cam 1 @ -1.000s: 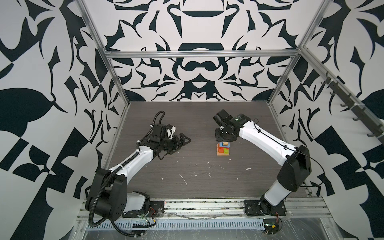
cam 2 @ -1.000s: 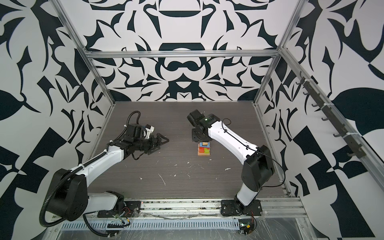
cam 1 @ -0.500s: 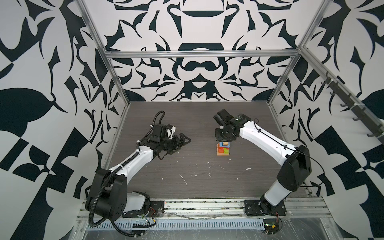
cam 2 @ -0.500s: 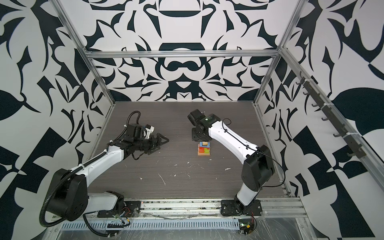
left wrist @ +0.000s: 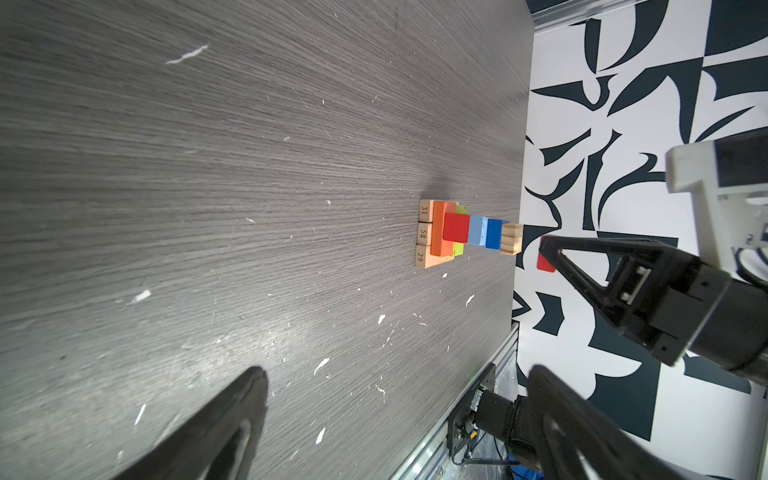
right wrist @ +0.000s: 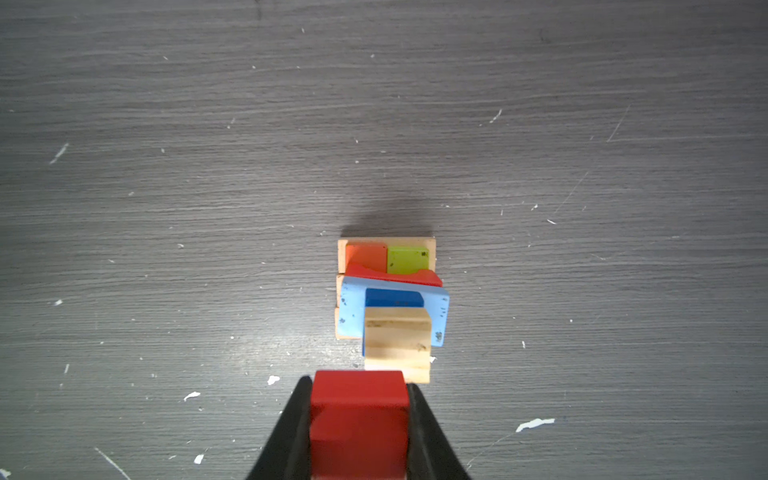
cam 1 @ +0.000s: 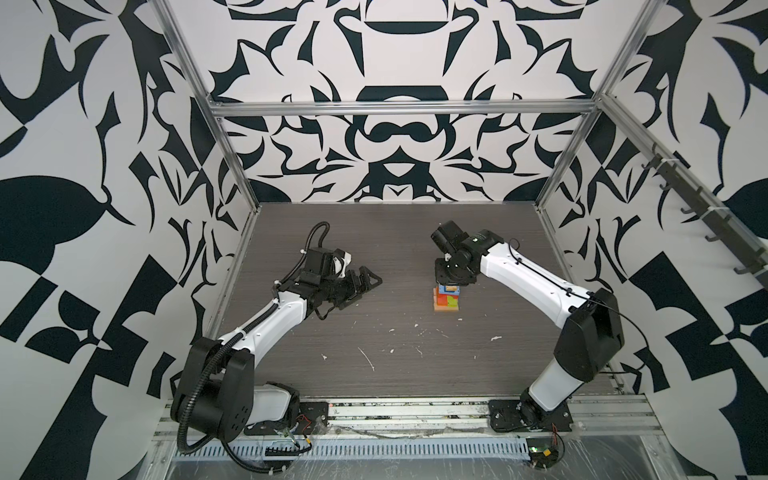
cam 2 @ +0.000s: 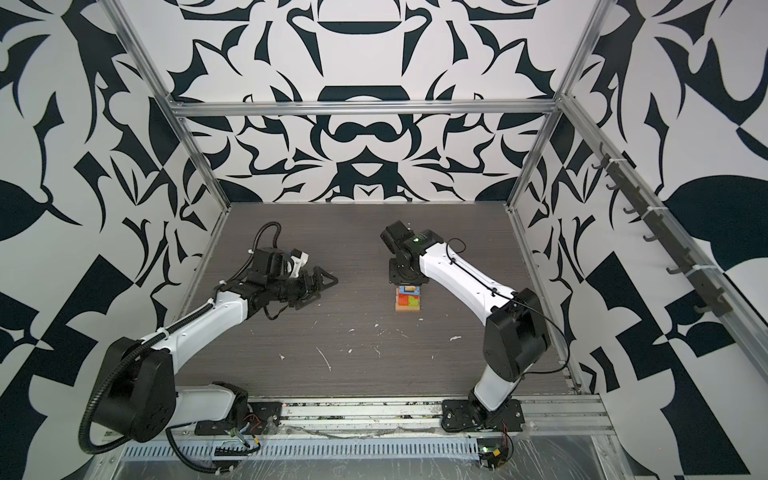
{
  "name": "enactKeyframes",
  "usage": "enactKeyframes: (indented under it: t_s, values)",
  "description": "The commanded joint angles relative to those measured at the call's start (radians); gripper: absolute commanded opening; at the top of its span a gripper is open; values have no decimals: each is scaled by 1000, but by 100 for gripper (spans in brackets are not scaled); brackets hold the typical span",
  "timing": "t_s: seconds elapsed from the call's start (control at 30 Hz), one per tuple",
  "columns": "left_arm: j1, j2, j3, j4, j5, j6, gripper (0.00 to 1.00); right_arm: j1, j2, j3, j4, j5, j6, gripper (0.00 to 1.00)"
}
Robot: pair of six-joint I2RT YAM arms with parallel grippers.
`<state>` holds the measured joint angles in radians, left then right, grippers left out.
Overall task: Build the wood block tower
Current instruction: 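Lower the red cube onto the wood cube with the right gripper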
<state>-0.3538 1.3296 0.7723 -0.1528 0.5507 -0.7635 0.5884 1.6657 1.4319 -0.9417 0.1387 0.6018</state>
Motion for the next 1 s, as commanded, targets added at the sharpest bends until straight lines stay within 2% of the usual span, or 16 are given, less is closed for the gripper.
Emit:
enactKeyframes:
  t_s: [0.0, 0.97]
  values:
    - [0, -13, 7, 1, 12, -6, 99, -6, -24, -9, 9, 14, -8, 23]
    - [1, -10, 16, -5, 15, -4, 100, -30, -19, -65, 64, 29, -83, 23]
